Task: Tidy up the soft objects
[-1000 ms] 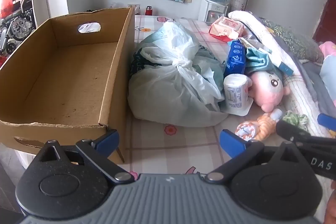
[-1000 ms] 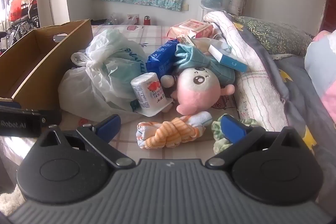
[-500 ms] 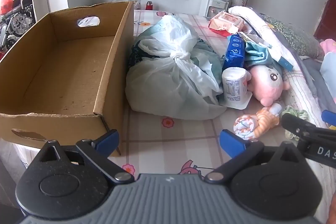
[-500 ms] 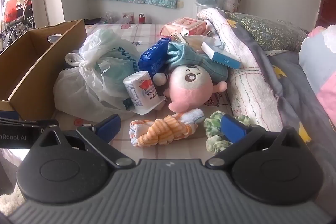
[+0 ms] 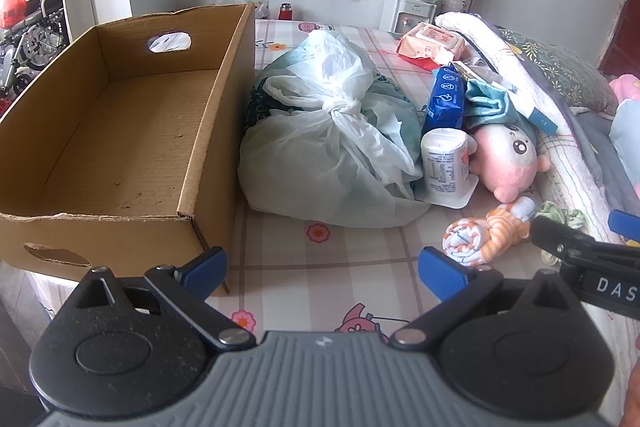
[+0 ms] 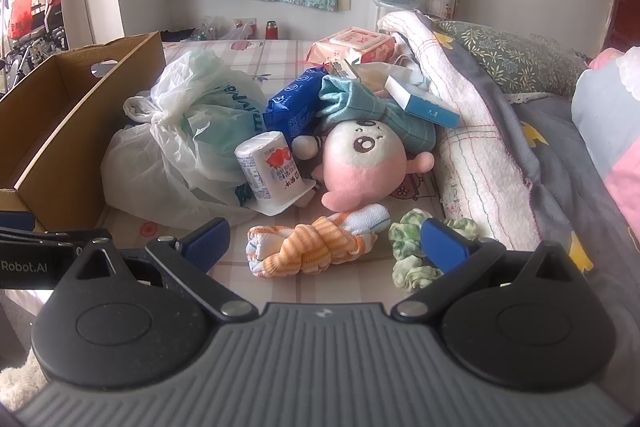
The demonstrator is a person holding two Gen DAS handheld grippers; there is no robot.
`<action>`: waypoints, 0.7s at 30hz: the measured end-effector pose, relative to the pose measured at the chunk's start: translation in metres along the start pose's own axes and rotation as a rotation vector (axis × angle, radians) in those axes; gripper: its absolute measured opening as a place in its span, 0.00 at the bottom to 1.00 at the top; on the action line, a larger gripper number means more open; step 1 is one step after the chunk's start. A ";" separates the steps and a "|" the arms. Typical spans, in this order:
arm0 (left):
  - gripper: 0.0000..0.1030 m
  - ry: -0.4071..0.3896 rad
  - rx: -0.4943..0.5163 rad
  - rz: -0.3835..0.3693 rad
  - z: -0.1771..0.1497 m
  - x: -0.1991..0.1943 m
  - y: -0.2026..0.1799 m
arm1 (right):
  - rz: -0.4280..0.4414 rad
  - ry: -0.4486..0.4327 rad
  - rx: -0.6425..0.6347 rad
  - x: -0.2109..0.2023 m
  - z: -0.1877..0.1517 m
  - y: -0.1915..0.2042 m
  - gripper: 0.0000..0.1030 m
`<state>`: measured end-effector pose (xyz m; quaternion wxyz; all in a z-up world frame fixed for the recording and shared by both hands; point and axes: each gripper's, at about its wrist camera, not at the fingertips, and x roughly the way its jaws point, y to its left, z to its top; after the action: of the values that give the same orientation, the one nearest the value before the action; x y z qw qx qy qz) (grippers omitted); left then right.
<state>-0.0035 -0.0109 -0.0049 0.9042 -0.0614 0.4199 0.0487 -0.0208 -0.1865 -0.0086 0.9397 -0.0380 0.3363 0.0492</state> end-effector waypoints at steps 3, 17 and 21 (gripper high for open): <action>0.99 0.000 -0.001 0.000 0.000 0.000 0.000 | 0.000 0.000 0.000 0.000 0.000 0.000 0.99; 0.99 0.005 -0.008 -0.001 0.000 0.001 0.004 | 0.001 0.006 -0.008 0.003 0.001 0.004 0.99; 0.99 0.005 -0.007 0.000 0.000 0.001 0.004 | 0.000 0.005 -0.007 0.004 0.001 0.003 0.99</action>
<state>-0.0036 -0.0072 -0.0061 0.9030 -0.0648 0.4218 0.0498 -0.0179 -0.1829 -0.0106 0.9387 -0.0413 0.3385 0.0500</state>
